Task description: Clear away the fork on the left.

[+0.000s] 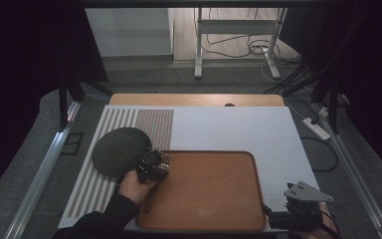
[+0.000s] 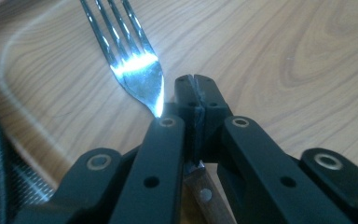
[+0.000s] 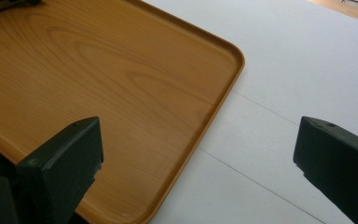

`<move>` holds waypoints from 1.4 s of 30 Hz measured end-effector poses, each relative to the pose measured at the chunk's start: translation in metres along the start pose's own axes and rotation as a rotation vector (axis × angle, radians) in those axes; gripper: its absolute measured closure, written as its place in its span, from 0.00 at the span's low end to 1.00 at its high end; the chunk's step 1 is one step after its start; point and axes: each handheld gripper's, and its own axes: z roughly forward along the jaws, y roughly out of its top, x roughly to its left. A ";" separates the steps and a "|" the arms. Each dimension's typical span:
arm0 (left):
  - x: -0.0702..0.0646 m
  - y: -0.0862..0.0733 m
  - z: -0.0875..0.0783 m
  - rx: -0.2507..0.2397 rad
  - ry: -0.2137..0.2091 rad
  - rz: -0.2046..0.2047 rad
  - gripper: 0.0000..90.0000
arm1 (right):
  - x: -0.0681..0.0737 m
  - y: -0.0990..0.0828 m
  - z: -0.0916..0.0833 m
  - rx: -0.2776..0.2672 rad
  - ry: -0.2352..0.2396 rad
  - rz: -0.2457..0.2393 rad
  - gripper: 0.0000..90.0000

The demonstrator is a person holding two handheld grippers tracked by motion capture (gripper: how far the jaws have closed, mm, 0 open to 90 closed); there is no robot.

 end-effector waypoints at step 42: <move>0.022 -0.039 -0.064 -0.228 0.016 0.025 0.00 | 0.000 0.000 0.001 0.001 0.004 0.002 0.02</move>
